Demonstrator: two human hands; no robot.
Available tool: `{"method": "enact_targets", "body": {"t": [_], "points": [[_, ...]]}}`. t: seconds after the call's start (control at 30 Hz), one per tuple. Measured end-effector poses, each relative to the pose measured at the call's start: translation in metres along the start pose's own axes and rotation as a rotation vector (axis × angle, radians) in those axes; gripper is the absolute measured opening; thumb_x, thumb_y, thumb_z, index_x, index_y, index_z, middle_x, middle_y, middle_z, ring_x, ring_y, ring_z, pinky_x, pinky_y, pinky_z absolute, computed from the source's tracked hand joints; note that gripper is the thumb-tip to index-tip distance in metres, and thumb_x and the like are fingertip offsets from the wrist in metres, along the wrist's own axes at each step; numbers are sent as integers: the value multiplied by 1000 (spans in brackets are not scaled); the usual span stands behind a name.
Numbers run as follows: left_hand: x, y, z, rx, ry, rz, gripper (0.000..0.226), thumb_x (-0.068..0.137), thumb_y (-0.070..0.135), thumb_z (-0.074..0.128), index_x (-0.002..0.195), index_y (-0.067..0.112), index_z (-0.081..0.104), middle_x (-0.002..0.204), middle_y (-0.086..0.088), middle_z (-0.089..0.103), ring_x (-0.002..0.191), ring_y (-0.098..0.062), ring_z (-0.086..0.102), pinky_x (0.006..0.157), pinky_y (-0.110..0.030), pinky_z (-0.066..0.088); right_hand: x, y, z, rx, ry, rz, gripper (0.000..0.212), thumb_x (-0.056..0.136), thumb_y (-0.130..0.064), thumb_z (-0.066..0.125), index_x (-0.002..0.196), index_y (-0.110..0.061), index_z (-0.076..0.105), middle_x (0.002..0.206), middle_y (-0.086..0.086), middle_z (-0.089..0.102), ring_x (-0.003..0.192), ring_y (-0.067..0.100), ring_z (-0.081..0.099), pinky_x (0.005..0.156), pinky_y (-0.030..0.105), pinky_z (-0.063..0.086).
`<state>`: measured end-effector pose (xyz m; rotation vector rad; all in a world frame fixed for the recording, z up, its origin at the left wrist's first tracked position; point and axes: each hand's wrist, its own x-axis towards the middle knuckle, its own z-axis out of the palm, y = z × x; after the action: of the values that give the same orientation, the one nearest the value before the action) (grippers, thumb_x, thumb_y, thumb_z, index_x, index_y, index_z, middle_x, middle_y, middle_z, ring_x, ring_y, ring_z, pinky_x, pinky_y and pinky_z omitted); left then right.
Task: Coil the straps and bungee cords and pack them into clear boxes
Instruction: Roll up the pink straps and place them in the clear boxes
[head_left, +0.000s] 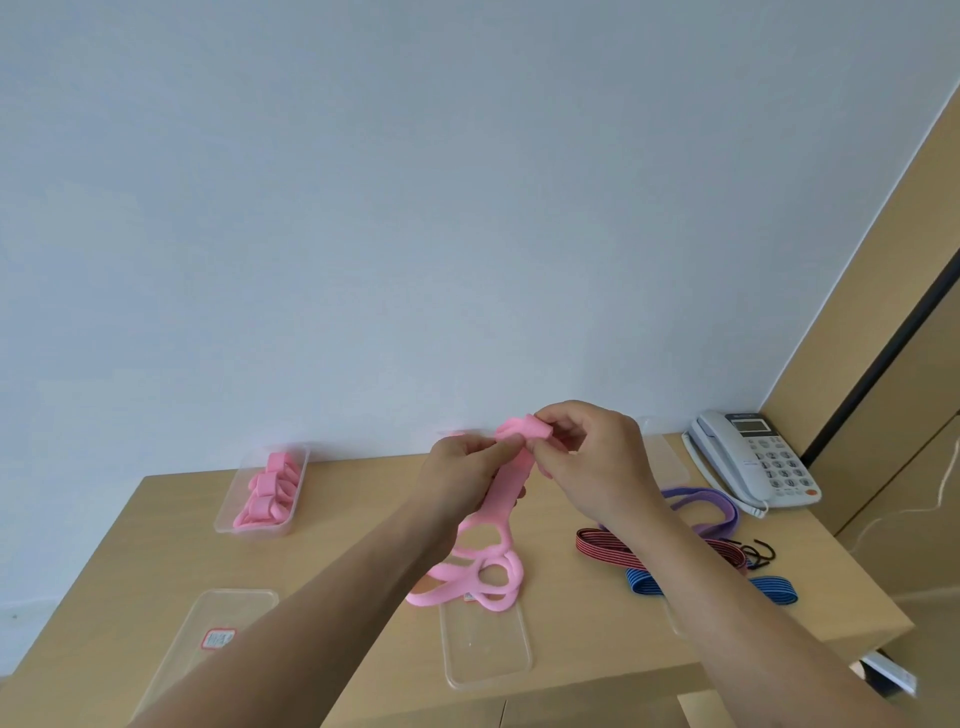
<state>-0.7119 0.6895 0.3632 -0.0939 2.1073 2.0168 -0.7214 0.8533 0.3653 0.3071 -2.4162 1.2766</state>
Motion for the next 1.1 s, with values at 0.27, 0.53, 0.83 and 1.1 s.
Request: {"method": "enact_targets", "body": {"t": [0.27,0.53,0.83,1.1], "points": [[-2,7,0,-131,-47,-51,27,95,23,70,98,-2,77,88,-21,76,75,-27,72,77,-39,59,-3,6,10,-141,148,-209,16,77,-4,78,80,-19,75,76,-9,68,67,8,61,62,23,48],[2,10,-3,-179,-75,-52,28,95,34,69,82,15,84,82,-8,76,73,-21,69,75,-31,56,-4,8,15,-149,142,-293,24,71,6,80,84,-15,78,91,-2,69,82,16,66,75,24,51],[7,4,-9,-220,-85,-1,25,96,28,70,99,6,81,102,-21,77,86,-26,70,94,-45,56,-5,5,13,-146,143,-254,33,69,3,74,92,-20,80,104,-5,71,103,13,62,91,18,45],[8,0,-20,-205,-97,53,19,97,12,67,111,4,77,108,-24,76,92,-30,69,90,-44,54,0,-8,10,-123,31,-203,30,80,2,69,102,-18,72,112,-4,66,100,15,59,86,6,38]]}}
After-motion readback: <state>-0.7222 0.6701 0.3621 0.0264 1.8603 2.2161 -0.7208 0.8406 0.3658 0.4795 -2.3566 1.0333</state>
